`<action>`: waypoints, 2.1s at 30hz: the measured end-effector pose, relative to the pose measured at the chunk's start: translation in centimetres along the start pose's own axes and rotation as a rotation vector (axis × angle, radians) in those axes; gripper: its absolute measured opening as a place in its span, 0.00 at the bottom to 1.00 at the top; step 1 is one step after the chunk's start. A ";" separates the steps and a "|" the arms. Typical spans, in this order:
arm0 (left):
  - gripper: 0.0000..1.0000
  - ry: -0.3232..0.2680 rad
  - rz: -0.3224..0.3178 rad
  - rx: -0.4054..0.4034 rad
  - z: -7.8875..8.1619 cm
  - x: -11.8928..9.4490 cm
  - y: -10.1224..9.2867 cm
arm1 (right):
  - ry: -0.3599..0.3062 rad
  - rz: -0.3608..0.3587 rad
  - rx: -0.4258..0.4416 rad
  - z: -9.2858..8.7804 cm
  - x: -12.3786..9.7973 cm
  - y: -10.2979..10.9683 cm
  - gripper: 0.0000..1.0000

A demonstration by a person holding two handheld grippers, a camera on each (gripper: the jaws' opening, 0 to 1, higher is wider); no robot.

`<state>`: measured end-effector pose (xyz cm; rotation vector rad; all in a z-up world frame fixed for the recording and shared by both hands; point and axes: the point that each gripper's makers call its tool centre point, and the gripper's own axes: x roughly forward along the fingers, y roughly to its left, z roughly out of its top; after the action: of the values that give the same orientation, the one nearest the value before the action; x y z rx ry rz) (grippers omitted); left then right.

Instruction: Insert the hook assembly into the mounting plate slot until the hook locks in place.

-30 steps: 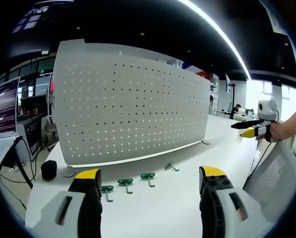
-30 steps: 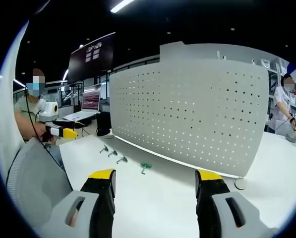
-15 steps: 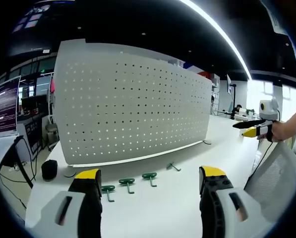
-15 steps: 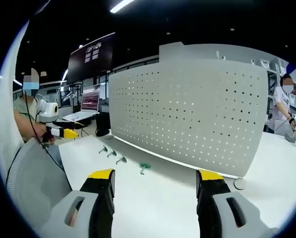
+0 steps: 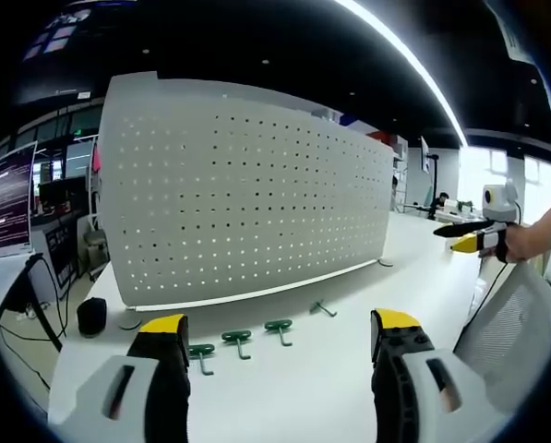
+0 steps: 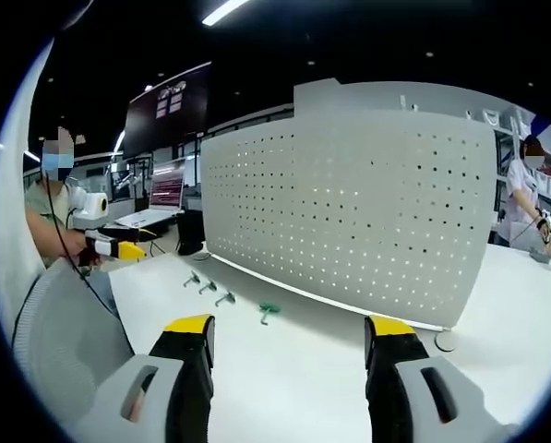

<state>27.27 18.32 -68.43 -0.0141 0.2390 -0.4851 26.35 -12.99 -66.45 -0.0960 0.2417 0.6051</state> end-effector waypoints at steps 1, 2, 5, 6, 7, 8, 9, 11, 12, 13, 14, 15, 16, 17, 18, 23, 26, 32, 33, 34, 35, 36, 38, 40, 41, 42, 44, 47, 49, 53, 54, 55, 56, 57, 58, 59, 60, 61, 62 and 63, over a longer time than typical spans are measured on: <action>0.83 0.000 0.000 -0.002 0.0 0.0 0.0 | 0.000 -0.001 0.000 0.0 0.0 0.0 0.64; 0.83 0.000 0.001 -0.001 0.0 0.0 0.0 | -0.001 -0.002 0.003 -0.1 0.0 0.0 0.64; 0.83 0.001 0.000 0.000 -0.1 0.0 0.0 | 0.003 -0.002 0.005 -0.2 -0.1 0.0 0.64; 0.83 0.001 0.000 -0.001 -0.1 0.1 0.0 | 0.003 -0.001 0.006 -0.2 -0.1 0.0 0.64; 0.83 0.001 0.000 -0.001 -0.1 0.0 -0.1 | 0.003 -0.001 0.005 -0.2 -0.1 0.0 0.64; 0.83 0.000 0.000 0.000 -0.1 0.0 -0.1 | 0.004 -0.001 0.004 -0.2 -0.1 0.0 0.64; 0.83 0.000 -0.001 0.000 -0.1 0.0 -0.1 | 0.004 0.000 0.006 -0.2 -0.1 0.0 0.64; 0.83 0.000 0.000 -0.001 -0.1 0.0 0.0 | 0.005 0.000 0.005 -0.2 -0.1 0.1 0.64; 0.83 -0.001 0.000 -0.001 -0.1 0.0 0.0 | 0.006 0.001 0.005 -0.3 -0.1 0.1 0.64; 0.83 -0.001 0.001 -0.001 -0.1 0.0 0.0 | 0.008 0.001 0.006 -0.3 -0.1 0.1 0.64; 0.83 -0.001 0.002 0.000 -0.1 0.0 0.0 | 0.008 0.002 0.006 -0.3 -0.1 0.1 0.64; 0.83 -0.002 0.001 -0.002 0.0 0.0 0.0 | 0.009 0.003 0.005 -0.3 -0.1 0.2 0.64; 0.83 -0.001 0.001 -0.002 -0.1 -0.1 0.0 | 0.009 0.003 0.005 -0.4 -0.1 0.2 0.64; 0.83 -0.001 0.002 -0.001 -0.1 -0.1 0.0 | 0.010 0.003 0.007 -0.4 -0.1 0.2 0.64; 0.83 -0.001 0.002 -0.001 0.0 -0.1 -0.1 | 0.010 0.004 0.007 -0.4 -0.1 0.2 0.64; 0.83 0.002 0.003 -0.001 -0.2 -0.2 -0.1 | 0.013 0.005 0.010 -0.5 -0.1 0.2 0.63; 0.83 0.004 0.002 -0.002 -0.3 -0.2 0.0 | 0.016 0.007 0.013 -0.6 -0.2 0.3 0.63; 0.83 0.013 0.001 0.003 -0.6 -0.3 -0.2 | 0.025 0.014 0.018 -1.1 -0.3 0.5 0.63; 0.83 0.013 0.001 0.001 -0.6 -0.3 -0.2 | 0.025 0.014 0.020 -1.1 -0.4 0.5 0.63; 0.83 0.014 0.002 -0.001 -0.6 -0.3 -0.2 | 0.026 0.013 0.022 -1.2 -0.4 0.5 0.63; 0.83 0.015 0.003 -0.002 -0.7 -0.3 -0.2 | 0.028 0.011 0.023 -1.2 -0.4 0.5 0.63; 0.83 0.016 0.003 -0.002 -0.7 -0.4 -0.2 | 0.028 0.012 0.023 -1.2 -0.4 0.5 0.63; 0.83 0.018 0.001 -0.004 -0.8 -0.4 -0.2 | 0.029 0.012 0.025 -1.3 -0.5 0.5 0.63; 0.83 0.023 0.000 -0.002 -0.9 -0.4 -0.3 | 0.031 0.012 0.026 -1.5 -0.5 0.5 0.63; 0.83 0.024 0.000 -0.001 -0.9 -0.4 -0.3 | 0.032 0.013 0.026 -1.5 -0.5 0.5 0.63; 0.83 0.024 0.000 -0.002 -0.9 -0.4 -0.3 | 0.034 0.013 0.027 -1.6 -0.5 0.5 0.63; 0.83 0.028 0.000 -0.003 -1.1 -0.4 -0.2 | 0.036 0.015 0.028 -1.7 -0.6 0.6 0.63; 0.83 0.029 -0.001 -0.004 -1.1 -0.5 -0.3 | 0.037 0.016 0.029 -1.7 -0.6 0.6 0.63; 0.83 0.032 -0.001 -0.004 -1.2 -0.5 -0.3 | 0.039 0.018 0.031 -1.8 -0.6 0.6 0.63; 0.83 0.033 0.000 -0.007 -1.3 -0.6 -0.3 | 0.040 0.022 0.030 -1.8 -0.5 0.7 0.63; 0.83 0.034 0.000 -0.007 -1.4 -0.6 -0.3 | 0.042 0.024 0.031 -1.8 -0.5 0.8 0.63; 0.83 0.035 0.001 -0.007 -1.4 -0.6 -0.3 | 0.041 0.025 0.033 -1.8 -0.5 0.8 0.63; 0.83 0.036 0.001 -0.008 -1.4 -0.6 -0.3 | 0.042 0.026 0.032 -1.8 -0.5 0.8 0.63; 0.83 0.036 0.002 -0.009 -1.5 -0.6 -0.3 | 0.045 0.028 0.032 -1.9 -0.5 0.9 0.63; 0.83 0.036 0.003 -0.009 -1.5 -0.6 -0.3 | 0.045 0.030 0.032 -1.9 -0.5 0.9 0.63; 0.83 0.035 0.003 -0.009 -1.4 -0.6 -0.3 | 0.045 0.031 0.031 -1.9 -0.4 0.9 0.63; 0.83 0.036 0.003 -0.009 -1.5 -0.7 -0.3 | 0.045 0.032 0.031 -1.9 -0.4 1.0 0.63; 0.83 0.037 0.003 -0.007 -1.4 -0.7 -0.3 | 0.045 0.035 0.033 -1.9 -0.4 1.0 0.63; 0.83 0.036 0.002 -0.007 -1.4 -0.7 -0.3 | 0.045 0.036 0.032 -1.9 -0.4 1.1 0.63; 0.83 0.037 0.002 -0.005 -1.4 -0.7 -0.2 | 0.044 0.039 0.031 -1.8 -0.4 1.1 0.63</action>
<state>26.28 18.48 -69.60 -0.0101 0.2770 -0.4835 25.03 -12.61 -68.15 -0.0752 0.2959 0.6381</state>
